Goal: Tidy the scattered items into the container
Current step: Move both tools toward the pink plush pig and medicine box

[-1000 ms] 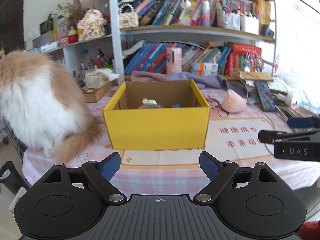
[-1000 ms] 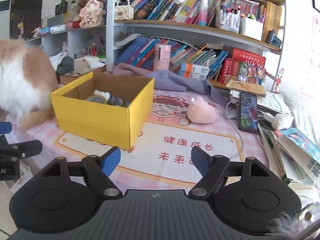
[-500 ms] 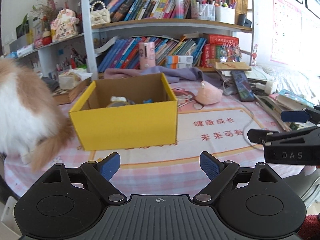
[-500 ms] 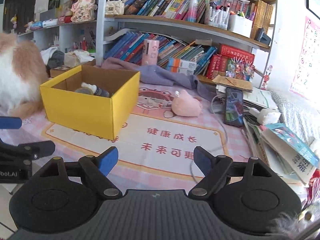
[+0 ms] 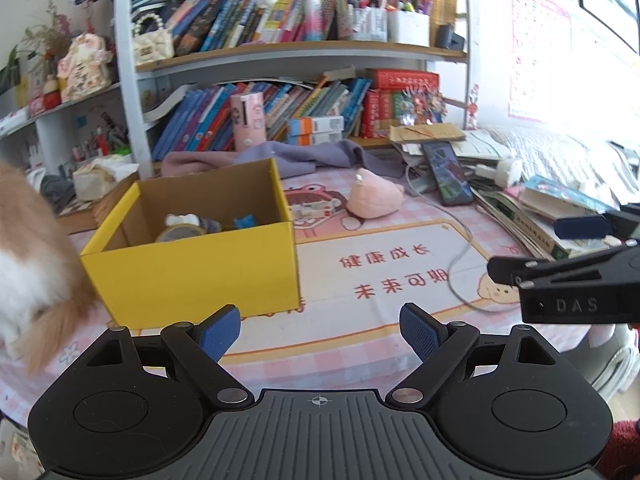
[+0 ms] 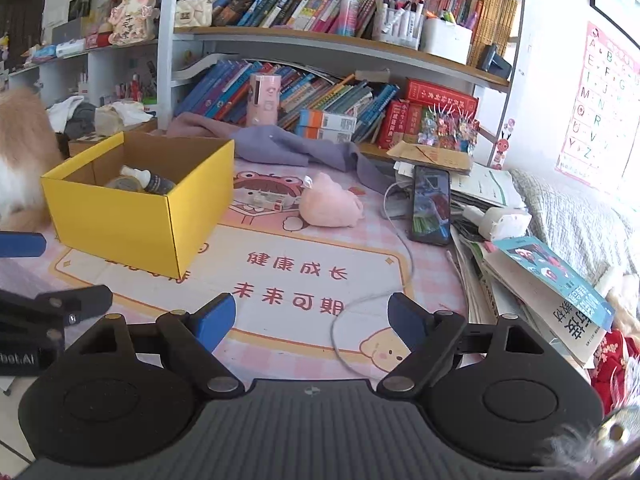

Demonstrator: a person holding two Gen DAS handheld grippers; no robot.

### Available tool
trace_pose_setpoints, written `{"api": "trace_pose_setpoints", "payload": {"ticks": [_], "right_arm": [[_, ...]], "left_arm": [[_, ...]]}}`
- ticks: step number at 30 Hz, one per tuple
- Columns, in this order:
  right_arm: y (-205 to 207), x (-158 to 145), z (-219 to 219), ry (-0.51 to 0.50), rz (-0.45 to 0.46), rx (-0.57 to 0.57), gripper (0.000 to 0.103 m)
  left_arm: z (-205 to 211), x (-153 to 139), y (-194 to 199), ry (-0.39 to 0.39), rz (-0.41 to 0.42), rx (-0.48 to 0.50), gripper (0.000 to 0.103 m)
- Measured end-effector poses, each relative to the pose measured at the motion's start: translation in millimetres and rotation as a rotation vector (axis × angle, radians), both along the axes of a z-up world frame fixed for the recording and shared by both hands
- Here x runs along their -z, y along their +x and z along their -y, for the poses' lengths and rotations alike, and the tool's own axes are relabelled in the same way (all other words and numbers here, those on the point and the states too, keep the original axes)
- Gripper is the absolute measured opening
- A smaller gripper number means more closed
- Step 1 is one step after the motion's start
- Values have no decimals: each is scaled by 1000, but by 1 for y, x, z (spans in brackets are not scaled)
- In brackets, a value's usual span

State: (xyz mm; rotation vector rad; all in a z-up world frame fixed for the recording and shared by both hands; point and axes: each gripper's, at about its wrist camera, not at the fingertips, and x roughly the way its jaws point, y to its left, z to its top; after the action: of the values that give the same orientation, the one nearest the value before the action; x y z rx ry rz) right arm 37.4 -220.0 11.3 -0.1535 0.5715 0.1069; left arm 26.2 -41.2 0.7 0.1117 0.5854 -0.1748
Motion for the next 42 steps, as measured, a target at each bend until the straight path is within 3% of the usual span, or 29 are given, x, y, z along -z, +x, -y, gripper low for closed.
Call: {"api": "trace_pose_setpoints", "payload": {"ticks": [19,33,42], "right_arm": [[42,12,36,-10,-47,27,84],[111,18,65,0,-89,-7,85],[168,22,75,47,-128,-96,87]], "left_arm": [[48,10,42,38,-7,92,89],[86,18,103,81,-39,111,89],[106,19,141,151,-65,85,89]]}}
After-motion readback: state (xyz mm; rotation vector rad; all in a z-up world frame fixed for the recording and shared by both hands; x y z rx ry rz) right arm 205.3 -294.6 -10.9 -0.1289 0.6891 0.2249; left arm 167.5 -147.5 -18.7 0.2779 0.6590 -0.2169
